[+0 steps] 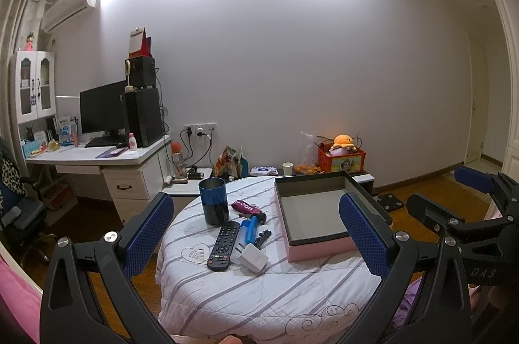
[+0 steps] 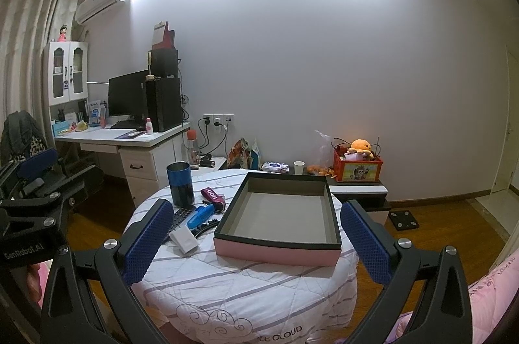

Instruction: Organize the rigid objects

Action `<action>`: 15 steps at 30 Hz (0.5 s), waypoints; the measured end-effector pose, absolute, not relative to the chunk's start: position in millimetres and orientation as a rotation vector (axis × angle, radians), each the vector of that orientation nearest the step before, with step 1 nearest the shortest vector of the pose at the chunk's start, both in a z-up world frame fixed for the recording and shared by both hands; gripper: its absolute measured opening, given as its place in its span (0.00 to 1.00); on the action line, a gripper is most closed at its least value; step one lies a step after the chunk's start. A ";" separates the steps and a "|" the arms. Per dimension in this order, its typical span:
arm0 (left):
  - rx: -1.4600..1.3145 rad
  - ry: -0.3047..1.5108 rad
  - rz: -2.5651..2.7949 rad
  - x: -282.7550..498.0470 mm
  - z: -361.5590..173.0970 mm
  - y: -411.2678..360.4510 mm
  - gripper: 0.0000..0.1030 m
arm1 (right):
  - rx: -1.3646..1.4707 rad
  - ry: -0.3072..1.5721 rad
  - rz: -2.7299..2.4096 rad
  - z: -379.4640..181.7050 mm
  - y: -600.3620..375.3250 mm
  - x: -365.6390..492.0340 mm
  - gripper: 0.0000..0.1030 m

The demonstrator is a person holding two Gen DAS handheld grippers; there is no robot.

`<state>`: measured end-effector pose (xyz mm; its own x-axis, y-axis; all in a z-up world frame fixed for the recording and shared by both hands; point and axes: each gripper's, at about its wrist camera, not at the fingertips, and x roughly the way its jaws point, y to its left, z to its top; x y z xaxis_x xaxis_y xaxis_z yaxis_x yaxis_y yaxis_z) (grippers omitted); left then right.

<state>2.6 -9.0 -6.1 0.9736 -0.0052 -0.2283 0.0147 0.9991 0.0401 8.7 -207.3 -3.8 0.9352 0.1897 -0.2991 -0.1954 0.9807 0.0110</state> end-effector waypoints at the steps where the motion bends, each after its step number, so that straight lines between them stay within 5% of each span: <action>1: 0.043 0.231 -0.009 2.6 -6.1 -9.4 1.00 | -0.021 0.304 0.198 -3.1 -206.7 8.7 1.00; 15: 0.036 0.156 0.022 5.5 -13.3 -5.0 1.00 | -0.012 0.320 0.190 -7.1 -209.8 12.5 1.00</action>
